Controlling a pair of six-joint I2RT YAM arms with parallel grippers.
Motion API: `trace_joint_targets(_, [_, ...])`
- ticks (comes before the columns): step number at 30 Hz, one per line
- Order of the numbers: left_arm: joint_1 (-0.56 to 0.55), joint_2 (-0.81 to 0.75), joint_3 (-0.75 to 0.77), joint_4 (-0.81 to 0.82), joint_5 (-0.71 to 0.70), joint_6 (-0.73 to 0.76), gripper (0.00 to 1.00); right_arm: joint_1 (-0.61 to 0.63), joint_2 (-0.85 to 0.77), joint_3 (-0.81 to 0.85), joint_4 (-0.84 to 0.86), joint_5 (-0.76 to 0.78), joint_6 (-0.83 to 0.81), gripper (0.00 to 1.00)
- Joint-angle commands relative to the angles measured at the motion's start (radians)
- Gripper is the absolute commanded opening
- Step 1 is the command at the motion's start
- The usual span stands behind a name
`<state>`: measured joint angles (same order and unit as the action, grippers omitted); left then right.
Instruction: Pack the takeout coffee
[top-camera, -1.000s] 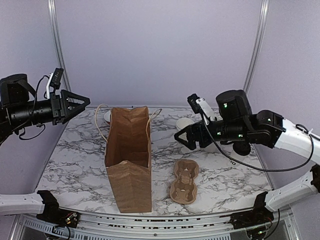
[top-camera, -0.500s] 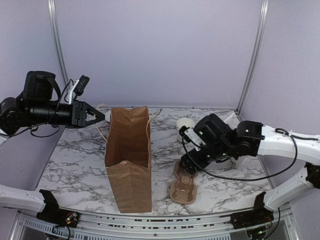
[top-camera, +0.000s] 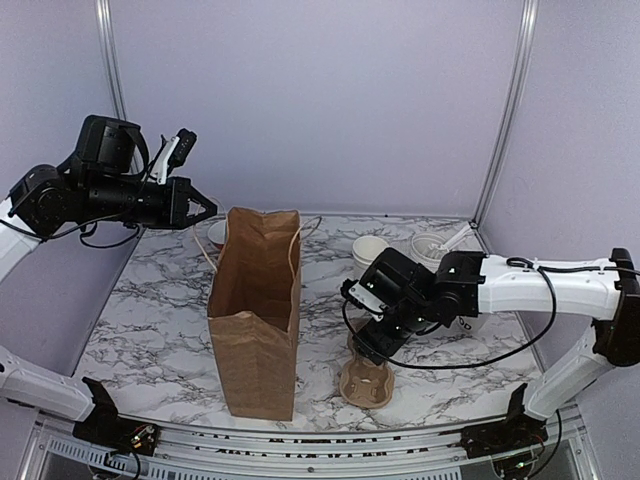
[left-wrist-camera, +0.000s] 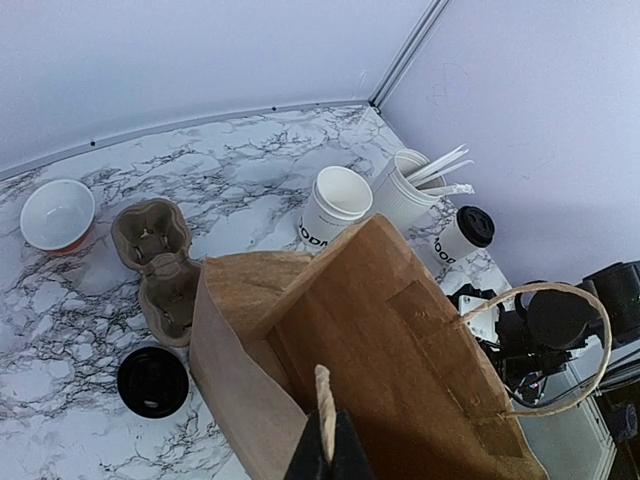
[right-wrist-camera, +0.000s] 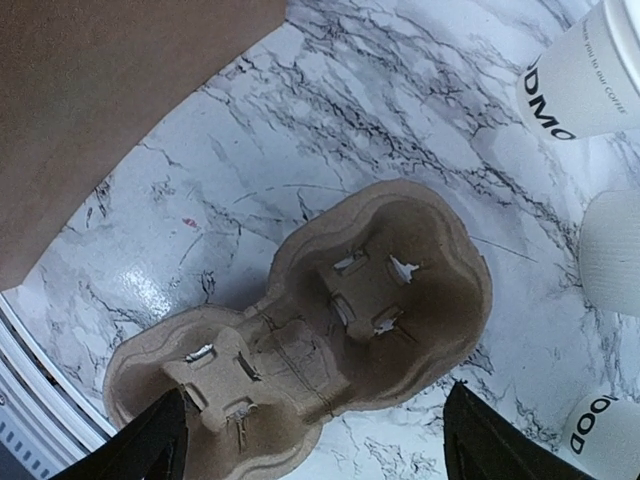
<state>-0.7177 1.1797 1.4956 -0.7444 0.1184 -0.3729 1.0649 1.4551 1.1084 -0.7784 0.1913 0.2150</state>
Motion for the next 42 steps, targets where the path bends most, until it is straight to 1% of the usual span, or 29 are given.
trace_joint_targets(1, [0.021, 0.015, 0.041, -0.016, 0.015, 0.043, 0.00, 0.003, 0.038, 0.015, -0.016, -0.050, -0.065, 0.85])
trace_joint_targets(6, [0.029, 0.012, 0.030, 0.011, 0.046, 0.045, 0.00, 0.003, 0.086, 0.004, -0.025, -0.093, -0.104, 0.81])
trace_joint_targets(12, [0.031, 0.014, 0.033, 0.055, 0.110, 0.037, 0.00, 0.004, 0.133, -0.005, -0.028, -0.118, -0.133, 0.73])
trace_joint_targets(13, [0.057, 0.014, 0.035, 0.061, 0.123, 0.036, 0.00, 0.004, 0.136, -0.007, -0.026, -0.124, -0.137, 0.71])
trace_joint_targets(16, [0.086, 0.019, 0.040, 0.078, 0.171, 0.030, 0.00, 0.004, 0.148, -0.015, -0.016, -0.133, -0.145, 0.68])
trace_joint_targets(20, [0.110, 0.038, 0.045, 0.083, 0.238, 0.025, 0.00, 0.004, 0.167, -0.023, -0.008, -0.130, -0.150, 0.67])
trace_joint_targets(27, [0.130, 0.053, 0.062, 0.085, 0.269, 0.022, 0.00, 0.009, 0.223, 0.003, 0.014, -0.085, -0.132, 0.66])
trace_joint_targets(33, [0.171, 0.077, 0.094, 0.083, 0.324, 0.019, 0.00, 0.010, 0.266, 0.065, 0.022, -0.077, -0.046, 0.66])
trace_joint_targets(38, [0.195, 0.099, 0.116, 0.080, 0.351, 0.027, 0.00, 0.010, 0.285, 0.115, 0.038, -0.052, 0.144, 0.65])
trace_joint_targets(40, [0.203, 0.106, 0.122, 0.080, 0.359, 0.030, 0.00, 0.010, 0.279, 0.110, 0.065, -0.052, 0.229, 0.63])
trace_joint_targets(42, [0.210, 0.114, 0.127, 0.080, 0.364, 0.034, 0.00, 0.010, 0.262, 0.092, 0.105, -0.053, 0.300, 0.59])
